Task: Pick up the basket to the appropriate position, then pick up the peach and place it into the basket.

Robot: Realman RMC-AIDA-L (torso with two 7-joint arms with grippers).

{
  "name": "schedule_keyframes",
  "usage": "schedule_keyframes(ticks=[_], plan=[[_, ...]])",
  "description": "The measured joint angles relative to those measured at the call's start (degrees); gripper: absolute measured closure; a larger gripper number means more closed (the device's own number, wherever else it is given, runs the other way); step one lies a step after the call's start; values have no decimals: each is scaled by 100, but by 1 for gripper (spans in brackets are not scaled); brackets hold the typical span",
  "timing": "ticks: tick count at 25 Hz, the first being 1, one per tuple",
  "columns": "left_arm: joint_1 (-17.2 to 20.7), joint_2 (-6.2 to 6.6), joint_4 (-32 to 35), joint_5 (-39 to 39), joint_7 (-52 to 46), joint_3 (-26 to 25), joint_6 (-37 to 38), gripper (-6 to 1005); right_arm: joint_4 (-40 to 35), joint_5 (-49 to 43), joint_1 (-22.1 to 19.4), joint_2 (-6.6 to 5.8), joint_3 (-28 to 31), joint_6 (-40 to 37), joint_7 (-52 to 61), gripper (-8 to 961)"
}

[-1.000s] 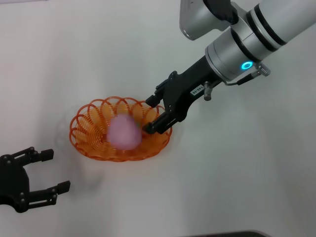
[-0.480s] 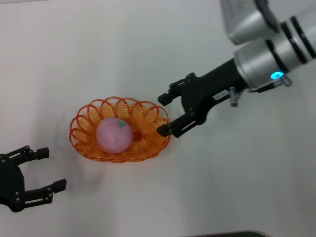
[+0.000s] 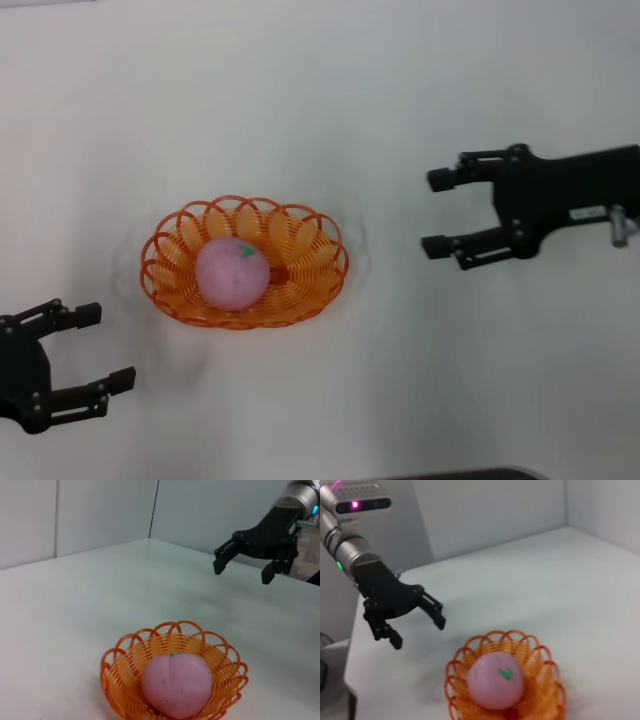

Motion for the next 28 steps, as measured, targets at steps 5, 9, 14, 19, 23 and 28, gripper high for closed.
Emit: schedule_keyframes(ticks=[5,9,14,19,23,28], plan=[[-1,-7,-6,8,2,37,0,141,102,-4,-415,-4,448,-11,-735,77],[-1,-9,-8,11,4,36,-1,143,169,-35,-633,-11,604,-22,-1025,77],[4,-9,-8,11,13,37,-15,145,344,-144,-816,-27,686,46,-1195,77],[-17,-8,-21,11,13,55,-24,146,401,-269,-858,-28,804,167,-1284,77],[-35,-1,-73,11,14,59,-38,146,447,-277,-828,-24,922,276,-1362,77],[-22,0,-91,16,14,66,-67,147,462,-281,-739,-11,930,357,-1375,77]])
